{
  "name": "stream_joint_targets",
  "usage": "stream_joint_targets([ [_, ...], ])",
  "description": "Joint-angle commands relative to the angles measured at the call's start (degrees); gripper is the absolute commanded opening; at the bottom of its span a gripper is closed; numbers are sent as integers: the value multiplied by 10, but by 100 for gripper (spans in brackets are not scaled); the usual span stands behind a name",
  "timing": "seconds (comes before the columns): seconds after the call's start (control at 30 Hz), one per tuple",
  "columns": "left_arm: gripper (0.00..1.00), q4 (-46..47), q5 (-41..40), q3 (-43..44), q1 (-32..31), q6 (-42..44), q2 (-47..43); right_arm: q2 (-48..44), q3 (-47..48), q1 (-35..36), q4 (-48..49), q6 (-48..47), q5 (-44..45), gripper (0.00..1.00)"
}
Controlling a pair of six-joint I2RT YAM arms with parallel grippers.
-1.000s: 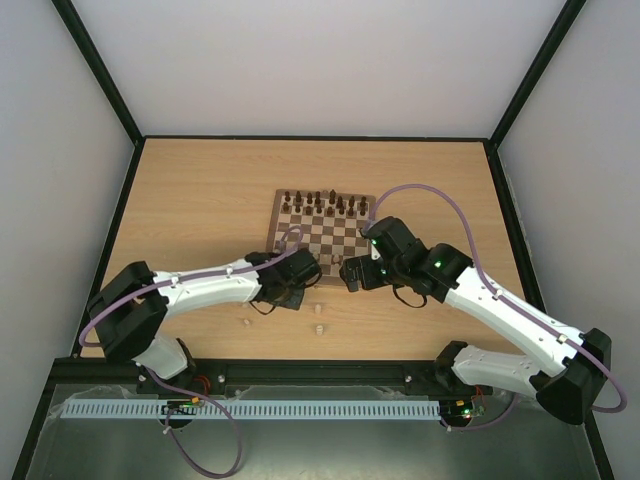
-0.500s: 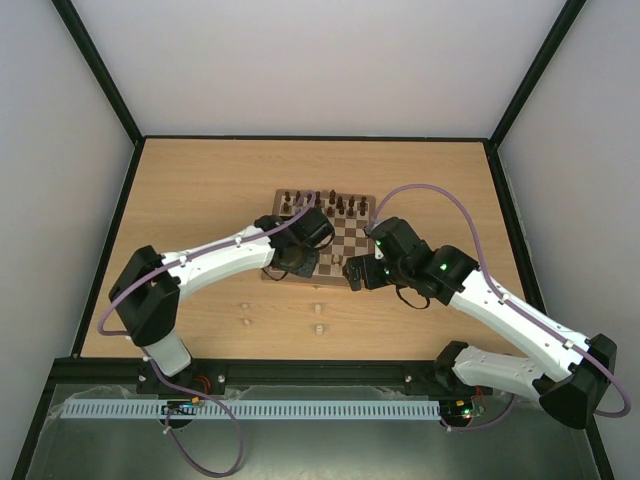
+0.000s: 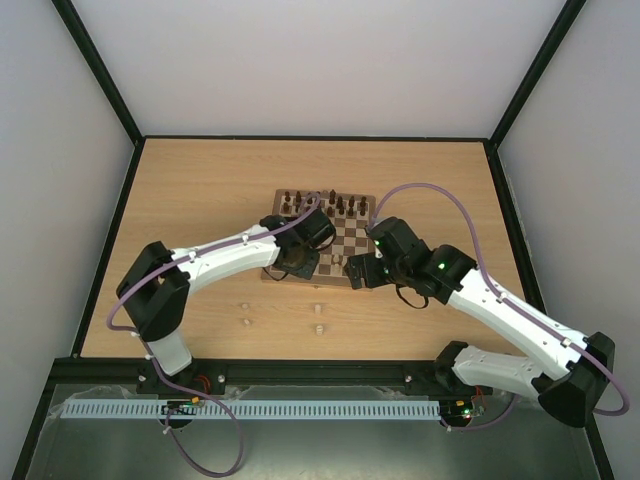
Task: Set up the chess pieces on the board
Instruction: Place the chess piece on the chessboard.
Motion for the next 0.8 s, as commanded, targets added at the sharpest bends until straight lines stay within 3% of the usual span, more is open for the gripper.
stream_joint_targets([
  [0.0,11,15,-2,15,5,9,21,7,7,-2,-23,-4,10,99],
  [0.77,17,59,1,27,21,4,55,-1,0,-2,-23,-5,8,98],
])
